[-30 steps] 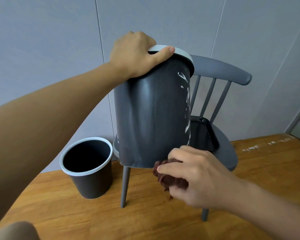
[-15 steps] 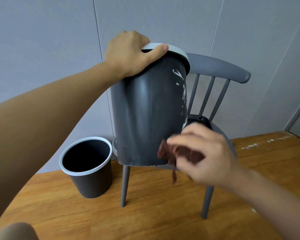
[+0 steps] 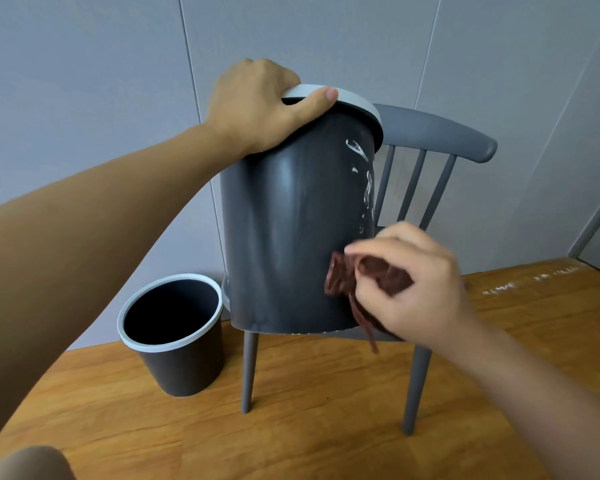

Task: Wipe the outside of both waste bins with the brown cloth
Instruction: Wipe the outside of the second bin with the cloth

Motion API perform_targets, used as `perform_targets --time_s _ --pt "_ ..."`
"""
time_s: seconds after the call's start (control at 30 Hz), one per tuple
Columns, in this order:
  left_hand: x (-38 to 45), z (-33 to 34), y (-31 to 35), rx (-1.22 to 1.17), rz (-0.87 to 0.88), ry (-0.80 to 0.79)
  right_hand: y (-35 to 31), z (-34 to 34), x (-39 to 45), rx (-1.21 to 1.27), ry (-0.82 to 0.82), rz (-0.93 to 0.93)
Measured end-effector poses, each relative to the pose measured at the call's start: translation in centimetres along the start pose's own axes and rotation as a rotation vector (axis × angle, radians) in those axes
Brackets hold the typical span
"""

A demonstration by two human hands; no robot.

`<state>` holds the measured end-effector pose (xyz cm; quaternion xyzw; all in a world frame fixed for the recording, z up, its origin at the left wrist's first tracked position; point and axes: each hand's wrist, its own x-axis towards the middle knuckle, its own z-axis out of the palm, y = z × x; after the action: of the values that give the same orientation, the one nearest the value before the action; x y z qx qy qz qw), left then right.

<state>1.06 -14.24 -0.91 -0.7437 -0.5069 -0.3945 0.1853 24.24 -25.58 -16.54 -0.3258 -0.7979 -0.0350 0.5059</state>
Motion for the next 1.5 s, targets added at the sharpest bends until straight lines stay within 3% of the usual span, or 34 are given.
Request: perform_targets --time_s 0.1,0.23,0.3,0.47,0.57,0.67,0.87,0.93,1.07,1.33,1.5 --pt "0.0 0.1 0.0 0.001 -0.008 0.003 0.4 1.0 0.4 -0.009 0.010 0.040" --pt "-0.2 0.1 -0.5 -0.013 -0.025 0.020 -0.6 0.8 -3.3 -0.035 -0.232 -0.103" --pt "-0.3 0.1 -0.4 -0.016 -0.026 0.029 -0.9 0.3 -4.0 -0.069 -0.258 -0.144" --pt "-0.3 0.1 -0.4 -0.008 -0.017 0.037 -0.1 -0.3 -0.3 -0.020 0.152 0.011" --pt "-0.4 0.1 -0.3 0.005 -0.017 0.036 0.6 0.7 1.4 -0.068 0.198 0.058" --pt "-0.4 0.0 -0.6 0.007 -0.033 0.041 0.4 1.9 0.6 -0.089 0.100 0.019" --pt "-0.8 -0.1 -1.7 -0.034 -0.023 0.060 -0.9 0.7 -3.1 -0.003 -0.278 -0.130" --pt "-1.0 -0.2 -2.1 -0.050 -0.008 0.064 -0.6 0.5 -2.5 0.050 -0.157 -0.071" --pt "-1.4 -0.9 -2.9 -0.152 0.040 0.013 0.3 0.7 -0.3 0.061 0.238 0.094" --pt "-0.5 -4.4 -3.9 -0.202 0.063 -0.260 -0.8 3.5 -0.2 0.069 0.152 -0.016" --pt "1.9 -4.8 -0.8 -0.171 0.039 -0.360 -2.0 3.9 -0.1 0.010 0.094 -0.100"
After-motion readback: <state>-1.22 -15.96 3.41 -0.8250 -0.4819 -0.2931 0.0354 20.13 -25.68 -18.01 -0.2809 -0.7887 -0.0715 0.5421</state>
